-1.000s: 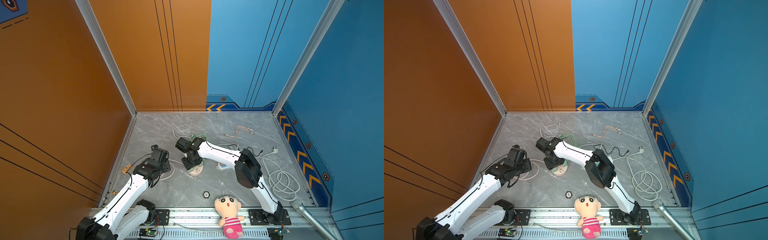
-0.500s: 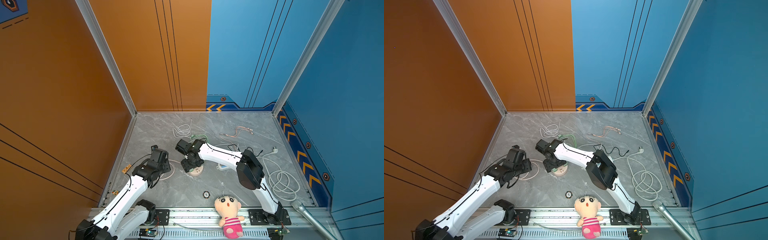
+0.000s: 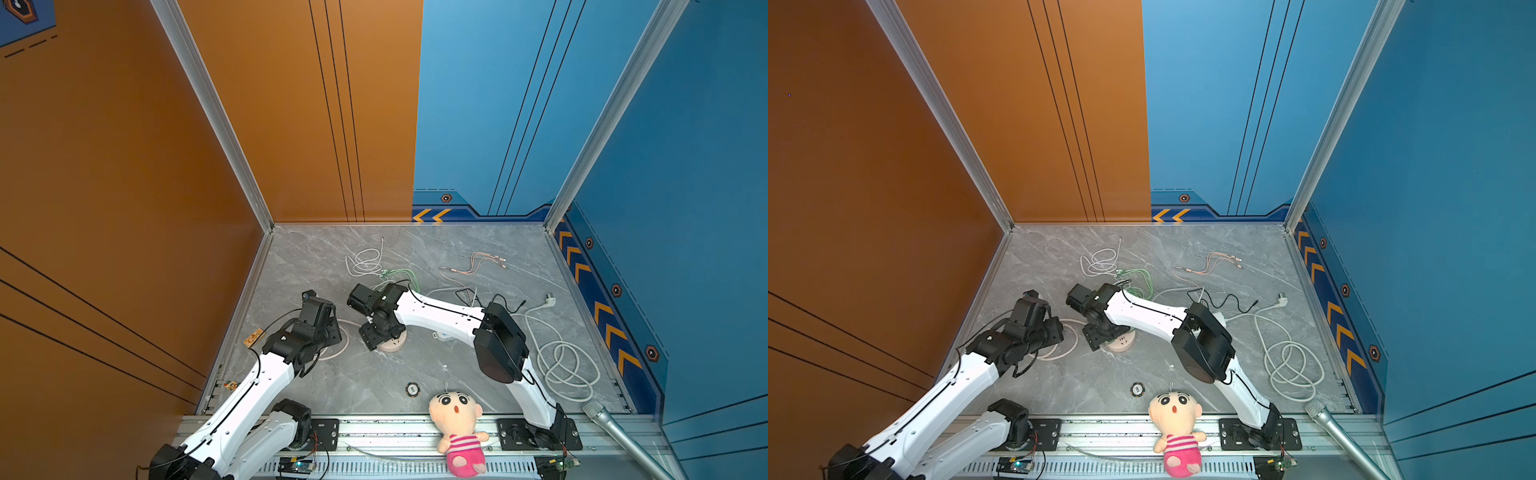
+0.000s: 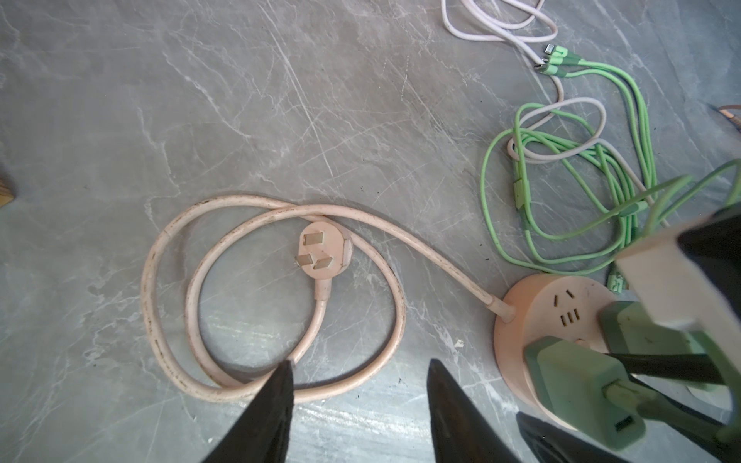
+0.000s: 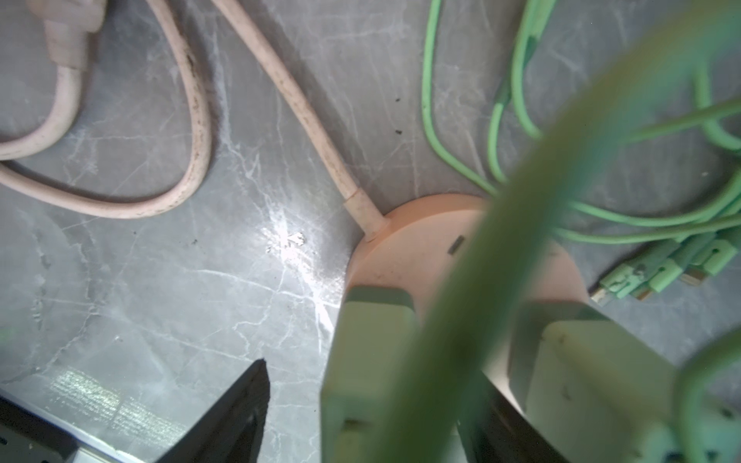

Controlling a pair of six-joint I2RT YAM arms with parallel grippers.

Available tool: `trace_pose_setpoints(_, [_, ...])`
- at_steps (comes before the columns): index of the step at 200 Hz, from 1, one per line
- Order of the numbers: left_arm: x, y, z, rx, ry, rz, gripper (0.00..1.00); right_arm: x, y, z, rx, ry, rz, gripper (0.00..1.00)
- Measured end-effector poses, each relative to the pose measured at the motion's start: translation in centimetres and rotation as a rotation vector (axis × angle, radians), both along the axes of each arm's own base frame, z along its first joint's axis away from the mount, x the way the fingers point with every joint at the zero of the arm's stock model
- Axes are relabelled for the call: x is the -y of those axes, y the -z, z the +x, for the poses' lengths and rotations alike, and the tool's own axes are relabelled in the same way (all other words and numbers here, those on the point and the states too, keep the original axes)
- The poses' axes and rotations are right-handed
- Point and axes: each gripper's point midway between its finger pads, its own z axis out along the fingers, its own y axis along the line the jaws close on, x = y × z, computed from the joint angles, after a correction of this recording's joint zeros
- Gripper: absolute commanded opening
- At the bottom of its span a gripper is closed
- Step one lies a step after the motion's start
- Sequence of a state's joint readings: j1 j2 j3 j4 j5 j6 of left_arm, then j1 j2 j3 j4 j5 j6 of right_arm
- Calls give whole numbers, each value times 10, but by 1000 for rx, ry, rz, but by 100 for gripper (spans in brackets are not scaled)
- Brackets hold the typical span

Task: Insert plugs into power strip
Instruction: Insert the plug into the socket, then reset both arms

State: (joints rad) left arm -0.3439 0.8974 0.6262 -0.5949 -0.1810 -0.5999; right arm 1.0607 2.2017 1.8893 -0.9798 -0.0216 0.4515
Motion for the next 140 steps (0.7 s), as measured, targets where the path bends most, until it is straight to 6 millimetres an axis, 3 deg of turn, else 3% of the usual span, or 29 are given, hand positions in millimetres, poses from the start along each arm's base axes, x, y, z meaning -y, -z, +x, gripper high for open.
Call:
trace_pose_setpoints(46, [1, 0, 0, -1, 3, -3, 55, 6, -18, -10, 10, -16, 18, 77])
trace_pose_setpoints(104, [1, -9, -2, 12, 13, -3, 56, 34, -35, -25, 10, -16, 16, 78])
trace_pose_setpoints(140, [2, -21, 2, 27, 33, 4, 59, 43, -60, -33, 34, -30, 59, 78])
